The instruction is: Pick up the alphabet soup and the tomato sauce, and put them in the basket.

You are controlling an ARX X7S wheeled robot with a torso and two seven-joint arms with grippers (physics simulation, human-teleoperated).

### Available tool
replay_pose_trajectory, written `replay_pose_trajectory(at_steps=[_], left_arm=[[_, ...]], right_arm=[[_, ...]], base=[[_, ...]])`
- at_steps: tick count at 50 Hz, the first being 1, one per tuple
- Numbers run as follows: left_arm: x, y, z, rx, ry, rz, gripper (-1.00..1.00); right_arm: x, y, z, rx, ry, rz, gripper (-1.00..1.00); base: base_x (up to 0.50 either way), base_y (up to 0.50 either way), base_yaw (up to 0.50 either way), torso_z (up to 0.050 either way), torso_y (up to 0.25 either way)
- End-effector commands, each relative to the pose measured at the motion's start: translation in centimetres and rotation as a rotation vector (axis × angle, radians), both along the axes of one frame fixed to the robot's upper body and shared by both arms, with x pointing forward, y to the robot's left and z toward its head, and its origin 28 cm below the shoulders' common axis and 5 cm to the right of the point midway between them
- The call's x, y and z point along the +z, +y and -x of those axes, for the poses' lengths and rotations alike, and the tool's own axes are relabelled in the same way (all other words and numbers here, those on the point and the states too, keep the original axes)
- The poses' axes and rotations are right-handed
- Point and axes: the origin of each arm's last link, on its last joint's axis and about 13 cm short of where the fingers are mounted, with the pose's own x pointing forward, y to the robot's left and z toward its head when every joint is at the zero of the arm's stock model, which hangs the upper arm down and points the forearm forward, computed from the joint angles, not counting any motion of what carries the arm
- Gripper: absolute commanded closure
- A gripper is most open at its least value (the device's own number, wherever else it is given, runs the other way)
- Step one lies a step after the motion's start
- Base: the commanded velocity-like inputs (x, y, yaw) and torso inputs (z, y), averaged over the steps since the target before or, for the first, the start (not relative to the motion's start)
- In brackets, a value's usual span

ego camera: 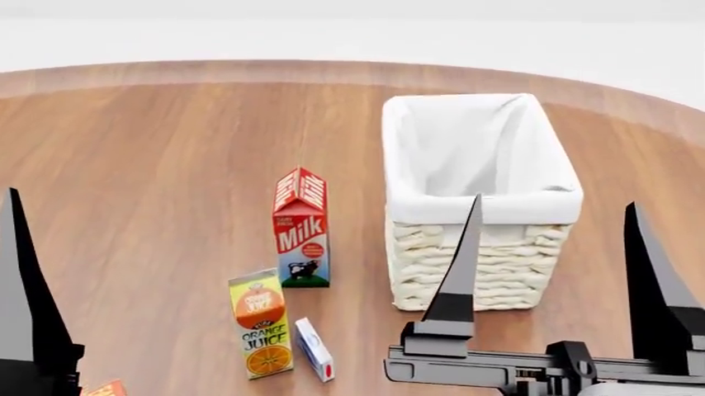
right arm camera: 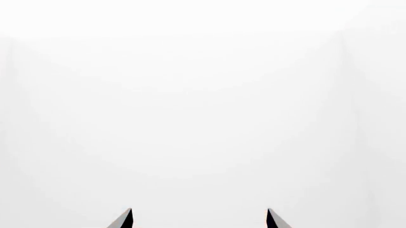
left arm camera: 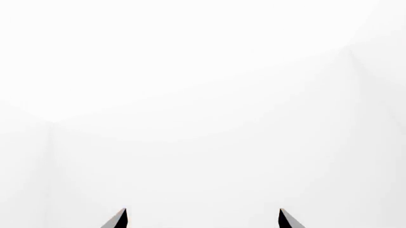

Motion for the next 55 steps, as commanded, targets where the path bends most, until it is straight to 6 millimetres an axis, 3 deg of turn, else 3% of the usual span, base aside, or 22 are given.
replay_pose_trajectory(at_steps=[1,14,20,22,37,41,55], left_arm=[[0.1,0.0,0.0,-0.003,0.000,0.001,-1.00],[0.1,-0.1,0.1,-0.013,-0.005,0.001,-1.00],[0.0,-0.2,0.1,-0.016,-0.003,0.004,-1.00],[0.0,-0.2,0.1,-0.016,-0.003,0.007,-1.00],[-0.1,-0.2,0.2,-0.017,-0.001,0.008,-1.00],[-0.2,-0.2,0.2,-0.018,0.000,0.007,-1.00],[-0.1,-0.2,0.1,-0.020,0.000,0.007,-1.00]], right_arm=[[0.4,-0.1,-0.1,-0.004,0.004,0.004,-1.00],[-0.3,-0.1,-0.1,-0.005,0.006,0.004,-1.00],[0.6,-0.1,-0.1,-0.004,0.006,0.002,-1.00],[-0.1,-0.1,0.0,-0.004,0.007,0.000,-1.00],[0.3,0.0,0.0,0.000,0.012,0.000,-1.00],[-0.6,0.0,0.1,-0.001,0.013,0.001,-1.00],[0.3,0.0,0.0,0.001,0.013,0.000,-1.00]], base=[[0.24,0.00,0.00,0.000,0.000],[0.24,0.00,0.00,0.000,0.000],[0.24,0.00,0.00,0.000,0.000],[0.24,0.00,0.00,0.000,0.000],[0.24,0.00,0.00,0.000,0.001],[0.24,0.00,0.00,0.000,0.000],[0.24,0.00,0.00,0.000,0.001]])
